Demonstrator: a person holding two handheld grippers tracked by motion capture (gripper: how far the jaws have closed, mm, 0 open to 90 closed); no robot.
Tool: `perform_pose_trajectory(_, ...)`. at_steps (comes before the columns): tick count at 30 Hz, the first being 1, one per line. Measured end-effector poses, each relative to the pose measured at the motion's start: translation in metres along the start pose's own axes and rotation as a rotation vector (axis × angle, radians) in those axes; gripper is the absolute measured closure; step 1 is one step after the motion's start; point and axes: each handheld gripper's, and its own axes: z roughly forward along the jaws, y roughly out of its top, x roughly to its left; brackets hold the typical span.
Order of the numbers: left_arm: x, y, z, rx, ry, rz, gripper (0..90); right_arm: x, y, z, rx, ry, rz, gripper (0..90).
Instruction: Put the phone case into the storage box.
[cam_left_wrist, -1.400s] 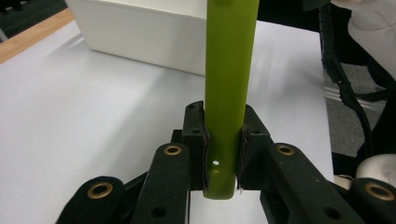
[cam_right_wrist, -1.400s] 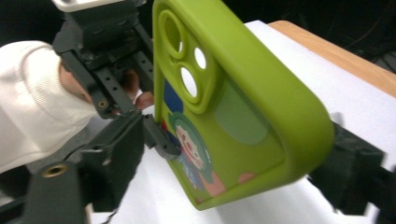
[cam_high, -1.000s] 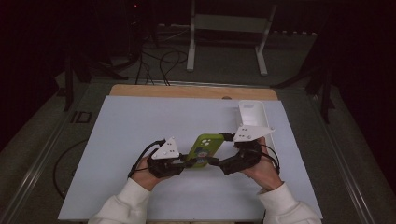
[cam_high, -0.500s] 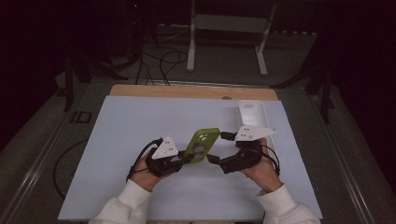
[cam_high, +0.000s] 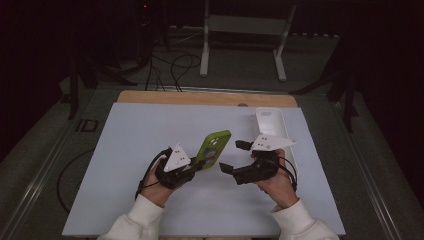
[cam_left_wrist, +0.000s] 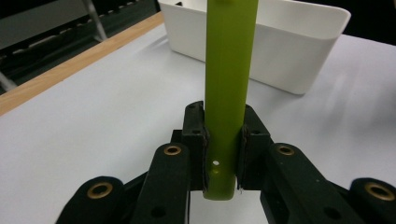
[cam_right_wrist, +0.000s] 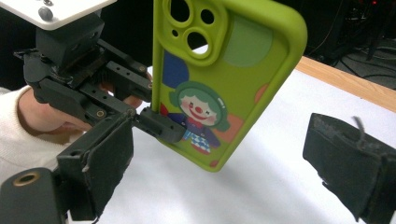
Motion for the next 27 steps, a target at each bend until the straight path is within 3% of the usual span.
perform_pose_trajectory(17, -0.004, -0.001, 0.003, -0.013, 0.117, -0.054, 77.4, 0.006, 0.001, 0.006, -0.037, -0.054, 0.020, 8.5)
perform_pose_trajectory(27, -0.010, -0.002, 0.005, -0.017, 0.173, -0.048, 77.4, 0.009, 0.004, 0.012, -0.069, -0.088, 0.040, 8.5)
